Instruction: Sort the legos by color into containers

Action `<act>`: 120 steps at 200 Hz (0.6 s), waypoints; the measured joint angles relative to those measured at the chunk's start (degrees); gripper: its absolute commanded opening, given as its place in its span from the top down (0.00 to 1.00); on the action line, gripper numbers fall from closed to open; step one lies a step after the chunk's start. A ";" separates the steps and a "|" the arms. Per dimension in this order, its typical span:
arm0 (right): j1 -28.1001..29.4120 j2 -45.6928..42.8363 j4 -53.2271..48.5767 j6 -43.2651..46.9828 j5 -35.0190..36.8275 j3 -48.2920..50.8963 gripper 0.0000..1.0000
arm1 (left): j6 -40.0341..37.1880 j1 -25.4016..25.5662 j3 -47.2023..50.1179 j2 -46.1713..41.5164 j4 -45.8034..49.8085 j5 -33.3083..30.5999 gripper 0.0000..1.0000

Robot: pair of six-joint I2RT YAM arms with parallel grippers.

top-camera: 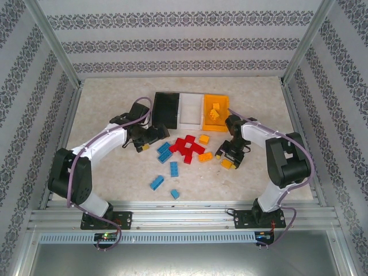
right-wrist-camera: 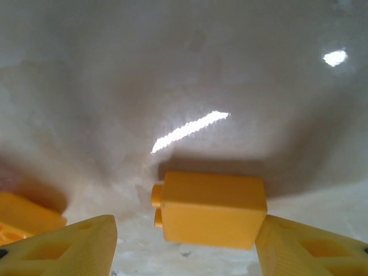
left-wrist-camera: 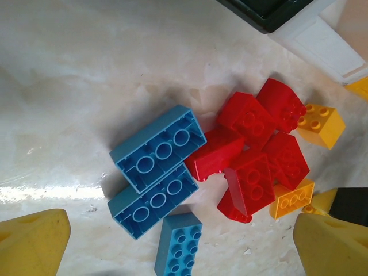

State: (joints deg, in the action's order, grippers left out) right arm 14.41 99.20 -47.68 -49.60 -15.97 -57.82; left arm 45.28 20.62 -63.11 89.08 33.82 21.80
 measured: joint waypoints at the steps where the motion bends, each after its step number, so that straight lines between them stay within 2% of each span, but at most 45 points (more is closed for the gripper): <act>1: 0.00 0.04 0.04 0.00 0.00 0.00 0.38 | 0.00 0.00 0.02 -0.02 0.00 -0.02 0.00; 28: 0.00 0.72 0.24 -0.13 -0.02 0.00 0.43 | -0.02 0.00 0.42 -1.20 0.00 -0.68 0.00; 87: 0.00 1.29 -0.20 -0.13 0.02 -0.20 0.63 | -0.02 0.00 0.55 -1.70 0.02 -1.33 0.00; 120: 0.00 1.25 -0.68 0.26 0.02 -0.57 0.64 | -0.02 0.00 0.55 -1.70 0.00 -1.33 0.00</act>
State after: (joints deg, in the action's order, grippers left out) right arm 14.41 100.44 -48.36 -49.34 -15.94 -58.39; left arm 45.25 20.62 -62.57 87.37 33.82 20.47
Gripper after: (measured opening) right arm 0.423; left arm 0.999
